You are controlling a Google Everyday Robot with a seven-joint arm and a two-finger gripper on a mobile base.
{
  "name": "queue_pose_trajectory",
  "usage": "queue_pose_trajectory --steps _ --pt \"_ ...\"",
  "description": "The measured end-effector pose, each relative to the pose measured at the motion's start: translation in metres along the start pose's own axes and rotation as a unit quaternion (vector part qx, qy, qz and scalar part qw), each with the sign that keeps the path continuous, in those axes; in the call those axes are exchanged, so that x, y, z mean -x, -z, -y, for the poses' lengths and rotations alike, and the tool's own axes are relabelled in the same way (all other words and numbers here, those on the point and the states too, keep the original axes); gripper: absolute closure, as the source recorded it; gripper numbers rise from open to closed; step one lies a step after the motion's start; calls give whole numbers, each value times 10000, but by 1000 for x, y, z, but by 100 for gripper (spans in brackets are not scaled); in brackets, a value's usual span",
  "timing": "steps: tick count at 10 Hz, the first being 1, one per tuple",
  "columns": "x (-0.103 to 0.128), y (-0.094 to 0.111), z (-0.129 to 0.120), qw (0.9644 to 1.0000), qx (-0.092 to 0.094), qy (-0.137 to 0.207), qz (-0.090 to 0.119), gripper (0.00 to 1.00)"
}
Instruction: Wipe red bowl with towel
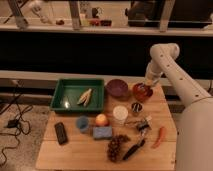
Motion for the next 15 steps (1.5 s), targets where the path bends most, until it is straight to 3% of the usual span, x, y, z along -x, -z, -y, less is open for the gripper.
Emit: queue_pose_trajectory --steps 6,8,12,14,15 --pt "0 -1 1 10000 4 -29 35 80" --pt "-7 -14 -2 9994 156 -230 184 80" --pt "-45 -55 -24 9949 505 -748 452 80" --pt "-49 -55 -27 9934 538 -849 551 80" --pt "-50 -44 -27 9926 510 -886 649 80"
